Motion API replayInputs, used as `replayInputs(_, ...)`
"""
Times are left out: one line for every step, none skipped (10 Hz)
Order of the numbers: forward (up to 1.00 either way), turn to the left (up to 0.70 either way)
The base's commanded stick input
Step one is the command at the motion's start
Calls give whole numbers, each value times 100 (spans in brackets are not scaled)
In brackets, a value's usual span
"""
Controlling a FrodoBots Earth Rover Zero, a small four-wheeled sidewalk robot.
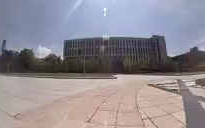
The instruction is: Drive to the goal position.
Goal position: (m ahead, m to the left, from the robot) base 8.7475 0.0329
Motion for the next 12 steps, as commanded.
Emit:
replayInputs(50,1)
replayInputs(50,1)
replayInputs(50,1)
replayInputs(50,1)
replayInputs(50,1)
replayInputs(50,1)
replayInputs(50,1)
replayInputs(50,1)
replayInputs(50,1)
replayInputs(50,-15)
replayInputs(50,-32)
replayInputs(50,-48)
